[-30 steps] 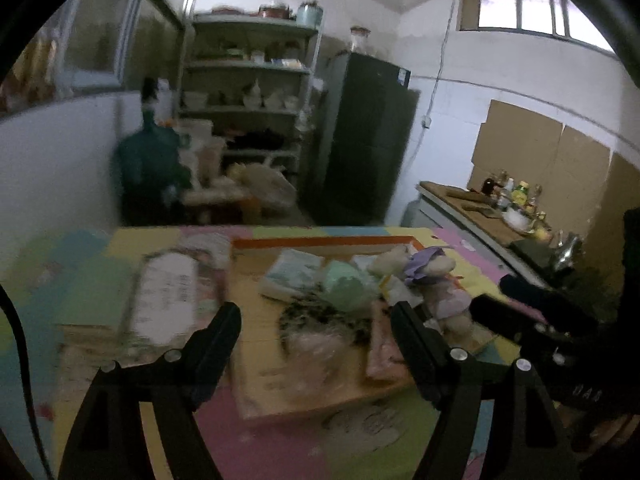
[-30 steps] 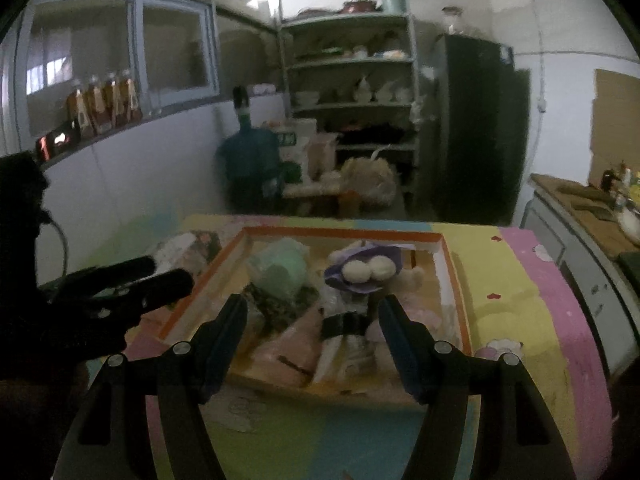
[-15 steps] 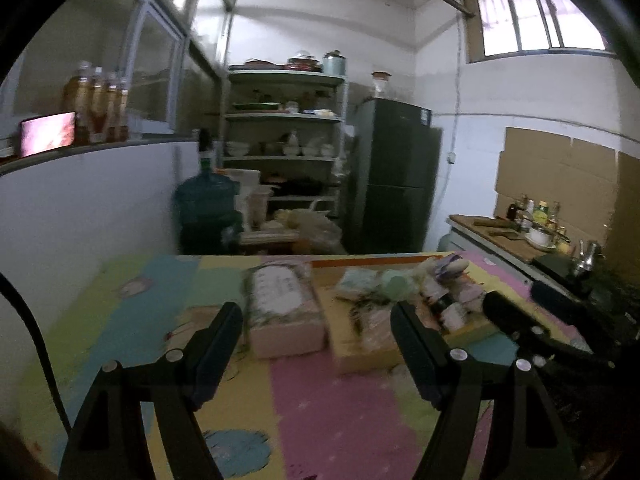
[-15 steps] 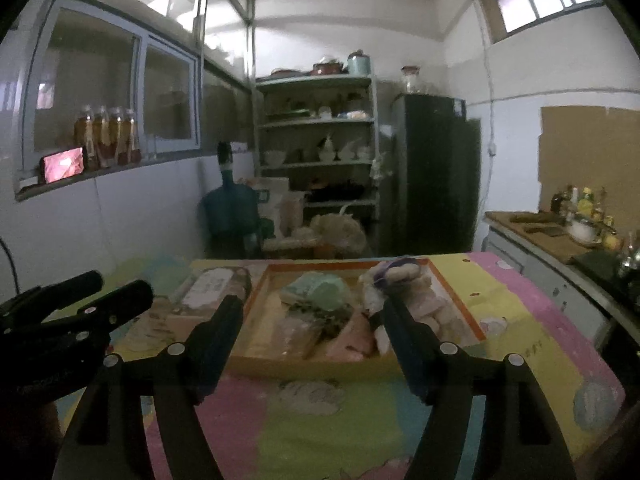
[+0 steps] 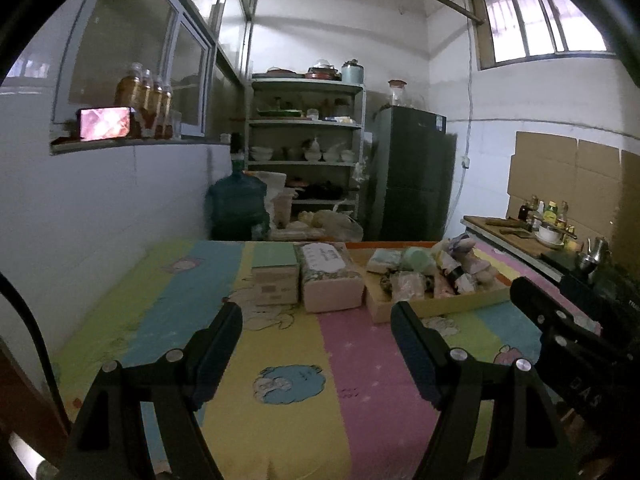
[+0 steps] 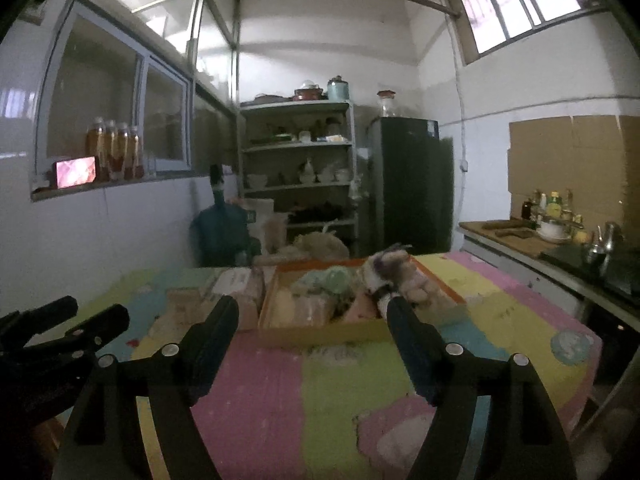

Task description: Organize soft objects

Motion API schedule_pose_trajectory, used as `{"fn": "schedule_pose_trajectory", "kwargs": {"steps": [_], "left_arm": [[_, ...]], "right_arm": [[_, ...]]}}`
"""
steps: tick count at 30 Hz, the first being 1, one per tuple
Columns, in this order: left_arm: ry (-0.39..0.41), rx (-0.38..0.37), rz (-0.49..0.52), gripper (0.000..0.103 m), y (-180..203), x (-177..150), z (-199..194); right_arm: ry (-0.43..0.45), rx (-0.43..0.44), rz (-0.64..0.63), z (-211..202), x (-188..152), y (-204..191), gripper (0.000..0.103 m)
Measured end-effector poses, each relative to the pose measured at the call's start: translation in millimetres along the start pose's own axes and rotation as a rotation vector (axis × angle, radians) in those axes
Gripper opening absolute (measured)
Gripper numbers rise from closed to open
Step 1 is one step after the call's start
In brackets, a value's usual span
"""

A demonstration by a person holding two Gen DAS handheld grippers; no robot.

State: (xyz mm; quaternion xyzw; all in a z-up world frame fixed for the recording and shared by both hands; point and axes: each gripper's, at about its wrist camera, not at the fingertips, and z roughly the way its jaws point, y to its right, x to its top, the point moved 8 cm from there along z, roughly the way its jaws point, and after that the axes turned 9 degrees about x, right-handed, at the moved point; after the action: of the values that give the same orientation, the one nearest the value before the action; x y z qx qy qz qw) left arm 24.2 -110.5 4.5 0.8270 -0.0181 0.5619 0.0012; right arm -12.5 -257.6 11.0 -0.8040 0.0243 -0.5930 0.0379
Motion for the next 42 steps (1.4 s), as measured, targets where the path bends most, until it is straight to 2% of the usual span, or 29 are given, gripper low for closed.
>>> {"fn": "schedule_pose_trajectory", "kwargs": {"steps": [7,22,42], "left_arm": [[0.013,0.017,-0.006,0.077,-16,-3,-13],[0.024,0.062,-0.023,0.077,-32,-5,-22],[0.030,0.065,-0.026,0.077,-33,-6,-25]], "right_arm": [[-0.075,0.034,-0.019,-8,-11,-24,0.078],[-0.083,0.054,-0.041,-13,-11,-39,0.078],[-0.077,0.058,-0.044,-14,-9,-44,0.078]]}}
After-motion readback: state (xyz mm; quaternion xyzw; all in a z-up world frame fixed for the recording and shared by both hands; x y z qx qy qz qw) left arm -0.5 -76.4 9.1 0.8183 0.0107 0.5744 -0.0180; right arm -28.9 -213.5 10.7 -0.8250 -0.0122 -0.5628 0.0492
